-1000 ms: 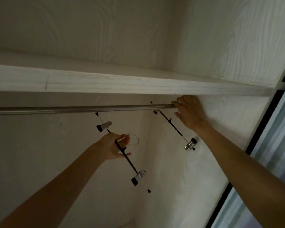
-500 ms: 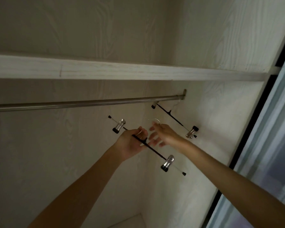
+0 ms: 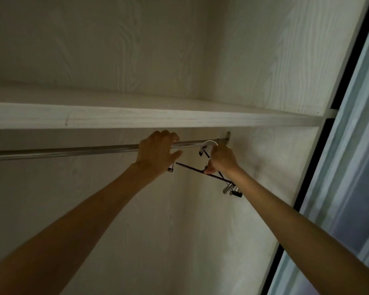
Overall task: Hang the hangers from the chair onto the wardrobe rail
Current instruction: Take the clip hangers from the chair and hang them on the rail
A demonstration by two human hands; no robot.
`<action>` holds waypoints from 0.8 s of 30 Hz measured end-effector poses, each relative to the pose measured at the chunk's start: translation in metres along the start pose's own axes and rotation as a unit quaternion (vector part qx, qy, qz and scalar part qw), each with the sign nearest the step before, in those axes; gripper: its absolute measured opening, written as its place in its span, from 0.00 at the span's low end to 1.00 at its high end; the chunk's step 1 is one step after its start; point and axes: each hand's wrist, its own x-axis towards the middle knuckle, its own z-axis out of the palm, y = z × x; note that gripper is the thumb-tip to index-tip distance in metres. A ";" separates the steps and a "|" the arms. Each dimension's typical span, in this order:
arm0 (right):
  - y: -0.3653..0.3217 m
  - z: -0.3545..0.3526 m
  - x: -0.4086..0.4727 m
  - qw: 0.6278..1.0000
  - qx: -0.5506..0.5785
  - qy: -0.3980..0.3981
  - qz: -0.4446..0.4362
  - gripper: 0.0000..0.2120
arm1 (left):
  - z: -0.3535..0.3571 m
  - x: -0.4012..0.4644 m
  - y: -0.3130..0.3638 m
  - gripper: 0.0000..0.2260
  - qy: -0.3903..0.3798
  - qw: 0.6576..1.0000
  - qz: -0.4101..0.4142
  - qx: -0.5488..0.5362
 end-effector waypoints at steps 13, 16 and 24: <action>-0.005 0.027 0.026 0.973 -0.047 0.142 -0.177 0.12 | 0.045 0.006 -0.029 0.26 -0.087 0.977 0.032 0.193; 0.000 0.032 0.033 0.968 -0.107 0.146 -0.176 0.14 | 0.041 0.010 -0.031 0.25 -0.103 0.981 0.039 0.162; 0.007 0.028 0.054 0.897 -0.336 0.175 -0.227 0.18 | 0.041 0.010 -0.035 0.25 -0.077 0.985 0.053 0.147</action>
